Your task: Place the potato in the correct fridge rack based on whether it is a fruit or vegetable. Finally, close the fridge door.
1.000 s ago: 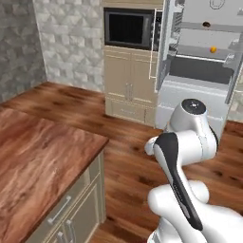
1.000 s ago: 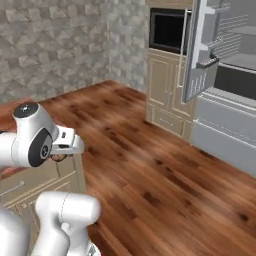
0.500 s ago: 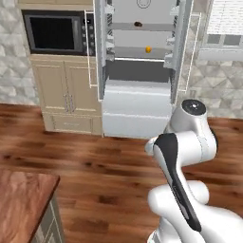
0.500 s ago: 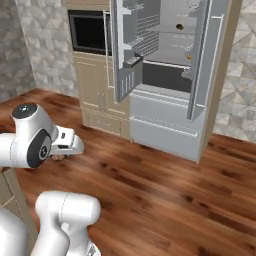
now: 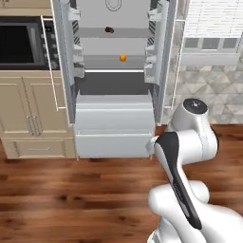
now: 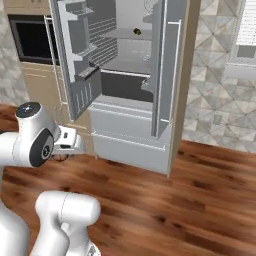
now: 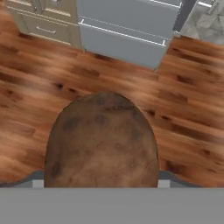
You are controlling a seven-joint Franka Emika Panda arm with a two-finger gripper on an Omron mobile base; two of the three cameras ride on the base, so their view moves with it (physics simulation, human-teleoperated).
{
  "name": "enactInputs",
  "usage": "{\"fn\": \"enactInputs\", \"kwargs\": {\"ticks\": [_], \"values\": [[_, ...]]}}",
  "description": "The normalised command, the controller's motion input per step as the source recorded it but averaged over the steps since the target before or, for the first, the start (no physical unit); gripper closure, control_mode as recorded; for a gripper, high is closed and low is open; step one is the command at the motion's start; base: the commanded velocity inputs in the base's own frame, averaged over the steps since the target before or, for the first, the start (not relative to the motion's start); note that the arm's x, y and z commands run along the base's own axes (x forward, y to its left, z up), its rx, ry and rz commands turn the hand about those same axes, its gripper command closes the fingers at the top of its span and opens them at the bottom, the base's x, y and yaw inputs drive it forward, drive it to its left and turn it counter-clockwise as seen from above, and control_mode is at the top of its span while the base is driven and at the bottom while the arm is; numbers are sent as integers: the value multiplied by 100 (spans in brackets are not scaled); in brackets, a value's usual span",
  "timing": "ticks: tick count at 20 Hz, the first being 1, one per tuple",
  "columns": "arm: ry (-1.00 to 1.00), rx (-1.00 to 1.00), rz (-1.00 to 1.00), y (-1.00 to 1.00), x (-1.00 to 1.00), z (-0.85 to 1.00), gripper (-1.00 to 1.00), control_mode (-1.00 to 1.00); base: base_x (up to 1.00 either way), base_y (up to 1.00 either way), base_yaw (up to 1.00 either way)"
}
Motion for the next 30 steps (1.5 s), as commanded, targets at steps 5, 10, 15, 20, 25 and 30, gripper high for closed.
{"fn": "enactInputs", "kwargs": {"ticks": [5,10,15,20,25,30], "values": [[0,0,0,0,0,0,100,100,100,4,-25],[0,0,0,0,0,0,100,100,98,58,-27],[0,0,0,0,0,0,100,100,68,80,-18],[0,0,0,0,0,0,100,100,18,18,-4],[0,0,0,0,0,0,100,100,21,0,-2],[0,0,0,0,0,0,100,100,62,17,-7]]}}
